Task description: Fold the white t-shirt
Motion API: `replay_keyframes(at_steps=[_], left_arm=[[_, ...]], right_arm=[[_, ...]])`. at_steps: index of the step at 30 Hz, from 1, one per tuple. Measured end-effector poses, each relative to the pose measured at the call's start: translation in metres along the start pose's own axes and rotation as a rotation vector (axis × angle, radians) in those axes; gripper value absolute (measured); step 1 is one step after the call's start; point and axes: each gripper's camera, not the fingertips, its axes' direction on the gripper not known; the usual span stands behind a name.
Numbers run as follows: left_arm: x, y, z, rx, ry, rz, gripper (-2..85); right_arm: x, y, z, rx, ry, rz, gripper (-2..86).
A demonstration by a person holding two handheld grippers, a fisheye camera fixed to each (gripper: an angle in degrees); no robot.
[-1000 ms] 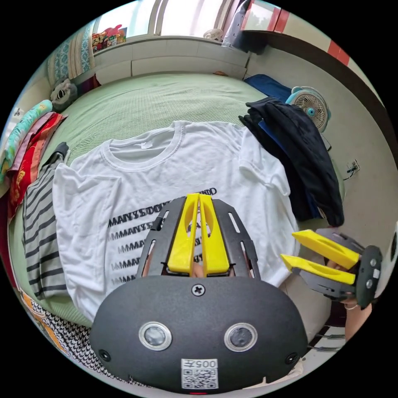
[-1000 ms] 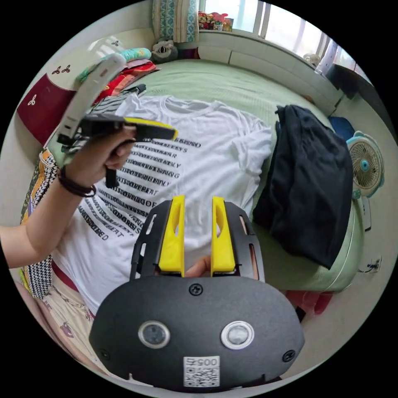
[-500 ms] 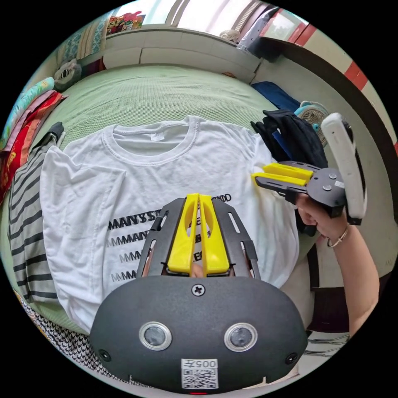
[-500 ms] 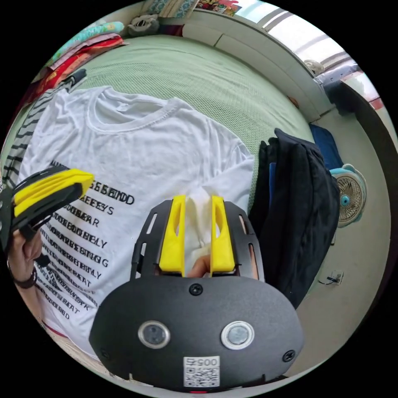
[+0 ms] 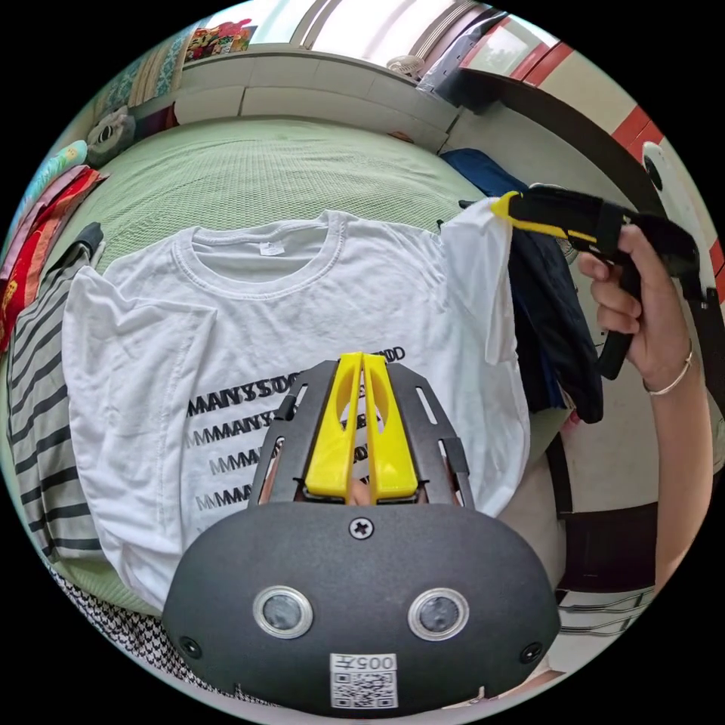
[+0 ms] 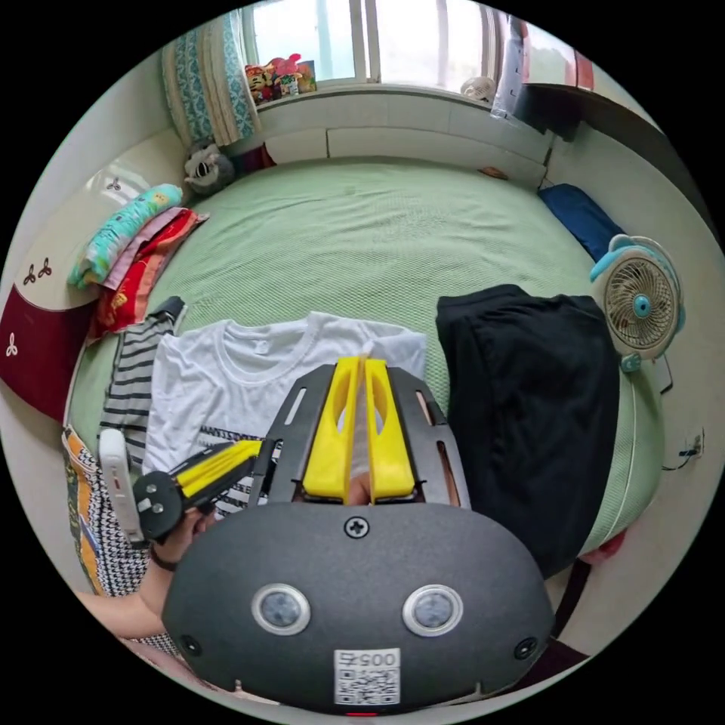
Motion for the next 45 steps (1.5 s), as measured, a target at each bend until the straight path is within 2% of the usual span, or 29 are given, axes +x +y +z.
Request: replay_keyframes(at_steps=[6,14,18,22,27,30,34,39,45], left_arm=[[-0.006,-0.006,0.008,-0.029,0.008,0.004,-0.7],[-0.008,-0.014,0.014,-0.041,0.019,0.002,-0.7],[-0.005,-0.013,0.016,-0.049,0.008,0.015,-0.7],[-0.006,-0.013,0.019,-0.053,0.003,0.013,-0.6],[-0.008,-0.015,0.02,-0.057,0.005,0.003,-0.6],[-0.009,-0.016,0.02,-0.055,0.006,0.0,-0.6],[-0.009,-0.013,0.02,-0.064,0.014,-0.005,-0.6],[-0.007,-0.01,0.017,-0.061,0.003,0.005,-0.6],[-0.006,-0.005,0.017,-0.073,0.013,-0.012,-0.6]], right_arm=[[-0.022,-0.01,0.029,-0.096,-0.005,-0.075,6.1],[-0.024,0.075,0.033,-0.142,0.077,-0.223,7.3],[-0.023,0.097,0.056,-0.206,0.105,-0.225,7.6],[-0.019,0.099,0.08,-0.238,0.182,-0.196,5.5],[-0.022,0.094,0.064,-0.201,0.15,-0.19,0.1],[-0.023,0.099,0.054,-0.176,0.109,-0.191,-0.3],[-0.02,0.109,0.083,-0.275,0.146,-0.194,1.5],[-0.02,0.11,0.069,-0.254,0.08,-0.224,5.6],[-0.015,0.092,0.055,-0.115,0.079,-0.196,7.0]])
